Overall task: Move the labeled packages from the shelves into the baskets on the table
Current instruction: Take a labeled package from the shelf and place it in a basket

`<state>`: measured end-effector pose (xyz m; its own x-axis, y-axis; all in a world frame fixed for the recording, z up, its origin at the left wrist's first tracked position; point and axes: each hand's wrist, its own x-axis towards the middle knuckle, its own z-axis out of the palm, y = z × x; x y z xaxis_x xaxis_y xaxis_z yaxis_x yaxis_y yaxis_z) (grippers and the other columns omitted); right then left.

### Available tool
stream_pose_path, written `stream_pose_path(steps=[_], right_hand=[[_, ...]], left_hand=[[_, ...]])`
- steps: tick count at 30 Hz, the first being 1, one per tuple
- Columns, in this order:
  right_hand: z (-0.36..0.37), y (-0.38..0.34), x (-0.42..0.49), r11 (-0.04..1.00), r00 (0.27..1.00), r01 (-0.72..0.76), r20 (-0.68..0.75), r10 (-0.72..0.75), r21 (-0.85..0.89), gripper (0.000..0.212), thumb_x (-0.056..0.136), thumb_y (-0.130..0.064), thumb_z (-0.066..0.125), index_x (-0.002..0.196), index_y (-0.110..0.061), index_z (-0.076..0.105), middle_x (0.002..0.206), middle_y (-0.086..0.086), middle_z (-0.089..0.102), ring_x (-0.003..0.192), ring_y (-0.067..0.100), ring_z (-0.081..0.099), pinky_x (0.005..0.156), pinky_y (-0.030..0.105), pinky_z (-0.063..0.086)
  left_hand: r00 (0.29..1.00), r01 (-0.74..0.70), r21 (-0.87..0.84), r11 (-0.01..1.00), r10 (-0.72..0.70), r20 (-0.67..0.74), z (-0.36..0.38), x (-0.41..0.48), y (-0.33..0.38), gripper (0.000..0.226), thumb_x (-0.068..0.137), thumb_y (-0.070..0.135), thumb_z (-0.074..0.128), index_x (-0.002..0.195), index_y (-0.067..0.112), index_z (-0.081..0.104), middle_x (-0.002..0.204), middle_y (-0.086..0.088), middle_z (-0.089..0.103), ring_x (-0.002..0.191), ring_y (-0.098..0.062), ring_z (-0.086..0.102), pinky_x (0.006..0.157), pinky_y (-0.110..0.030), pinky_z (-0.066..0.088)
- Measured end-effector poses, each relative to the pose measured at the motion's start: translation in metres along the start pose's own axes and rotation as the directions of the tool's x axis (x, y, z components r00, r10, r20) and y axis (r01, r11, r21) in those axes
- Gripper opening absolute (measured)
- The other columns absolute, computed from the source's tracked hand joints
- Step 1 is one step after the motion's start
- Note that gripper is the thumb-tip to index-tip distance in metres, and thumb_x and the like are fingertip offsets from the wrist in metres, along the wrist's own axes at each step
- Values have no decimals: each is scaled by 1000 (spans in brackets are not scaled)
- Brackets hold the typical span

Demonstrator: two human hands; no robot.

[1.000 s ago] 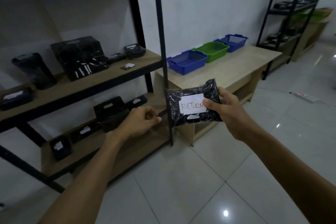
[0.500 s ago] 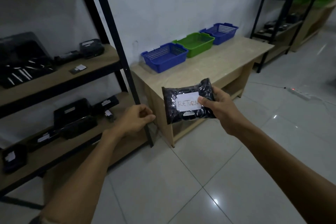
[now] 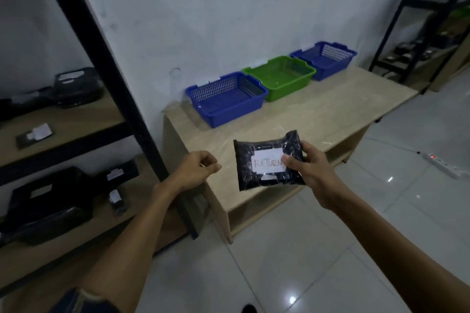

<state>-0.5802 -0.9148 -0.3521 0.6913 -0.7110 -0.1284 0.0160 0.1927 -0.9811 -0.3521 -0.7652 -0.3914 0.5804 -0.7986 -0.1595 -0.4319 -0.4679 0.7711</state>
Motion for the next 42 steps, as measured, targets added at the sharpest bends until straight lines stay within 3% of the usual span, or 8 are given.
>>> stream_pose_path(steps=[5, 14, 19, 28, 31, 34, 39, 42], right_hand=[[-8, 4, 94, 996, 995, -81, -54, 79, -39, 31, 89, -1, 61, 118, -8, 57, 102, 16, 68, 79, 21, 69, 65, 28, 59], [-17, 31, 276, 981, 982, -131, 118, 148, -144, 28, 87, 0, 62, 114, -8, 60, 96, 12, 68, 75, 17, 67, 68, 29, 59], [-13, 32, 378, 968, 949, -161, 241, 205, -192, 27, 88, -2, 63, 114, -5, 58, 106, 18, 67, 89, 26, 65, 80, 39, 57], [45, 39, 514, 933, 925, -235, 231, 301, -274, 28, 87, -9, 67, 114, -9, 60, 114, 14, 64, 103, 31, 62, 88, 43, 52], [69, 58, 544, 903, 917, -296, 170, 360, -310, 31, 87, -9, 67, 117, -9, 58, 117, 16, 63, 105, 33, 62, 90, 46, 53], [90, 78, 568, 875, 902, -311, 174, 395, -371, 37, 89, -9, 65, 124, -5, 54, 117, 12, 61, 100, 27, 61, 83, 36, 52], [117, 105, 596, 838, 886, -344, 150, 439, -424, 39, 91, -8, 62, 129, -4, 51, 119, 12, 60, 89, 19, 57, 73, 26, 48], [131, 119, 612, 812, 871, -364, 143, 470, -456, 42, 92, -10, 61, 132, -5, 49, 128, 12, 57, 95, 21, 57, 81, 27, 47]], left_hand=[[995, 91, -21, 996, -92, -48, 4, 88, -7, 12, 87, 29, 69, 89, 18, 68, 87, 1, 67, 83, -15, 63, 80, -34, 52], [920, 251, -106, 962, -271, -282, 14, 217, -24, 21, 85, 31, 70, 101, 17, 66, 88, 6, 63, 75, -6, 58, 66, -21, 44], [857, 312, -147, 939, -345, -384, 11, 277, -21, 32, 84, 26, 70, 114, 17, 60, 107, 0, 62, 92, -15, 60, 78, -24, 44], [759, 389, -88, 917, -373, -533, -9, 355, -48, 73, 87, 29, 68, 147, 13, 31, 137, -16, 41, 126, -30, 44, 105, -38, 37], [764, 417, -30, 908, -369, -530, -11, 378, -65, 78, 89, 36, 63, 151, 22, 19, 133, -16, 41, 125, -30, 41, 97, -39, 38], [778, 420, -5, 907, -363, -513, -9, 399, -85, 79, 90, 43, 59, 153, 26, 13, 125, -14, 46, 117, -32, 46, 90, -41, 44], [801, 437, -27, 899, -402, -444, 2, 417, -104, 85, 95, 42, 51, 153, 30, -10, 138, -14, 46, 114, -32, 55, 88, -42, 47], [794, 420, -28, 907, -383, -473, 7, 422, -110, 83, 98, 30, 49, 151, 33, -15, 136, -9, 54, 87, -22, 63, 69, -30, 47]])
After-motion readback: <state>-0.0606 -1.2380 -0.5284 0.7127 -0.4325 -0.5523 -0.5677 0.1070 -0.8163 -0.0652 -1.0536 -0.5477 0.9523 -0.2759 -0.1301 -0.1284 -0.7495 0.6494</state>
